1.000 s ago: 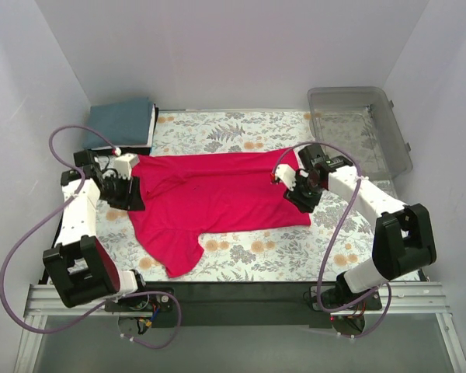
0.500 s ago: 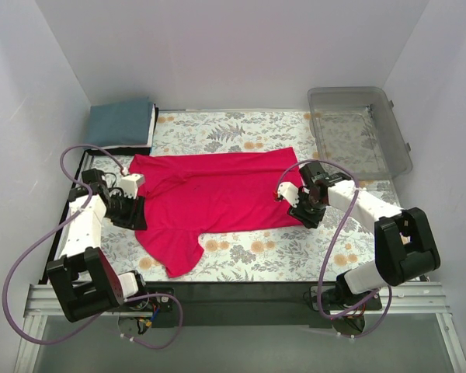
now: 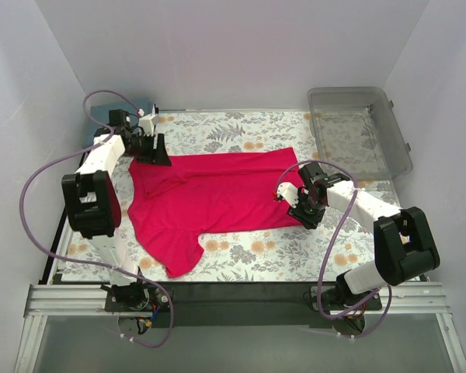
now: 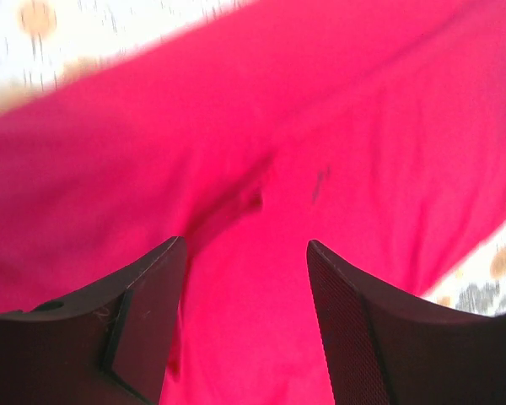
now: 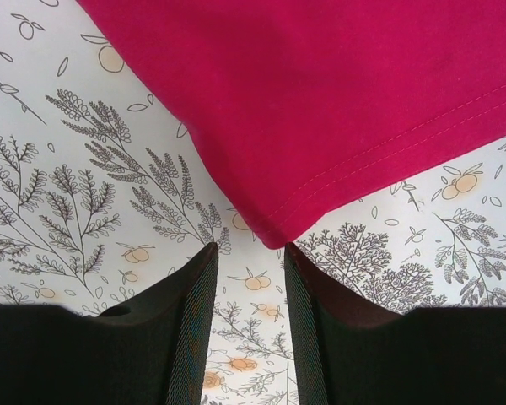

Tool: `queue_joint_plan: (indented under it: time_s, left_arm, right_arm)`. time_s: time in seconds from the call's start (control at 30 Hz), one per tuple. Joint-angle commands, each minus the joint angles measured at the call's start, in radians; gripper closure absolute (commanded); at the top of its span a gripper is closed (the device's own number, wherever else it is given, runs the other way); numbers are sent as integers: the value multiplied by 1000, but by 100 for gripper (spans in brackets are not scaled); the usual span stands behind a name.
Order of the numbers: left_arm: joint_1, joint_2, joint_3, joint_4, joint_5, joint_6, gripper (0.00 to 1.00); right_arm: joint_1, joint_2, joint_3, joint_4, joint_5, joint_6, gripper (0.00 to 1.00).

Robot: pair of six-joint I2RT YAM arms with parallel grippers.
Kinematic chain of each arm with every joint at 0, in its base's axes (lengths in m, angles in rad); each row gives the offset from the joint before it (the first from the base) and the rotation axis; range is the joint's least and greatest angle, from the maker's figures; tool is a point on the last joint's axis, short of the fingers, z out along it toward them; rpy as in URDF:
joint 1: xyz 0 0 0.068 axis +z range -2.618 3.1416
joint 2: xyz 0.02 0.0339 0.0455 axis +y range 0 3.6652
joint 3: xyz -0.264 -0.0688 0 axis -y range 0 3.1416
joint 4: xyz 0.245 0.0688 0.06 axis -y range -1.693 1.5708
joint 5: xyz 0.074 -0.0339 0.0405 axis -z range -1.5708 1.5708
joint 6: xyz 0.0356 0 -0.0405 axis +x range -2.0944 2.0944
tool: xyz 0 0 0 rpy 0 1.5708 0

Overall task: Fold and stack the t-shirts
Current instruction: Fold the tshirt

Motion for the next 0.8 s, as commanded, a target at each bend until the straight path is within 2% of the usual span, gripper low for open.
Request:
queue_joint_plan:
  time_s: [0.0,0.1,0.33,0.6,0.77]
  left_arm:
    - [-36,120,142,63,35,-105,42]
    - [-68,169,170,71,23,-114,42]
    - [-102,212,121,100,-14,-105,41]
    - [-156,151,-2,95,-83,-36,43]
    - [-175,102,-71,69,-54,-5,47]
  right_arm:
    - [4,-28,43,-24,-15,30,56]
    - [4,-31,54,-30,-17,36,56]
    - [4,-14,79,-40,-15,36,56]
    - [4,-2,89,-41,-14,31,55]
    - [4,3,99,-43,-11,31,56]
